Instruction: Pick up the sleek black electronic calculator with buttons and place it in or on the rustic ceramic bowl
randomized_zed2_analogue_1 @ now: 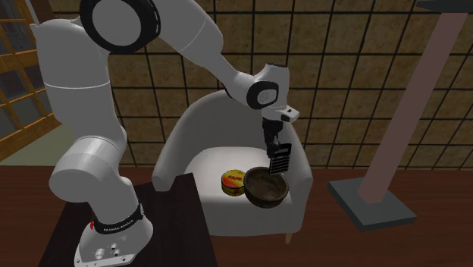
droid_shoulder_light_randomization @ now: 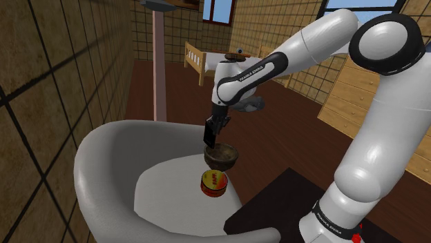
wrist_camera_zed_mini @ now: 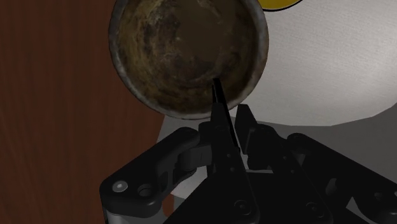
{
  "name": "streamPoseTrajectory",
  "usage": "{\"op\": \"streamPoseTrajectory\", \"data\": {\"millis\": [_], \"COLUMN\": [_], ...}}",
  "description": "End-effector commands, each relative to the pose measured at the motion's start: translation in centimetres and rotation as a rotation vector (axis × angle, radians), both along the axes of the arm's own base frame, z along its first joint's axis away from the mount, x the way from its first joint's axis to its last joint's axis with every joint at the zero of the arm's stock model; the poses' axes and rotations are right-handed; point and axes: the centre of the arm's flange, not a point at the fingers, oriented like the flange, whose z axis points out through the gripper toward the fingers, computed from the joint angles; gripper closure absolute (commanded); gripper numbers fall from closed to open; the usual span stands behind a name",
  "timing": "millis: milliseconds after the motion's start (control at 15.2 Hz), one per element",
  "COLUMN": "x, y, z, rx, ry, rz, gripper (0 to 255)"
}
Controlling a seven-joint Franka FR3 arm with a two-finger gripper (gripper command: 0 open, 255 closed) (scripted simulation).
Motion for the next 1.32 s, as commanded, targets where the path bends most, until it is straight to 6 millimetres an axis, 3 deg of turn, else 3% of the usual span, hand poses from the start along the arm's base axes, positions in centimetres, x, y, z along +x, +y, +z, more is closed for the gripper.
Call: {"op": "streamPoseTrajectory", "data": {"millis": [0, 66, 132, 462, 726, 1254], "x": [0.0, 0.0, 0.0, 0.0, -0.1, -0.1], "y": [-0.1, -0.1, 0.0, -0.1, 0.0, 0.0], "z": [-0.1, -0.1, -0.1, -0.1, 4.9, 4.9], "rx": [0.0, 0.0, 0.0, 0.0, 0.0, 0.0], "ry": [0.0, 0.0, 0.0, 0.0, 0.0, 0.0], "rz": [-0.001, -0.001, -0.001, -0.001, -0.001, -0.001], "gripper": [255, 255, 0, 0, 0, 0]}}
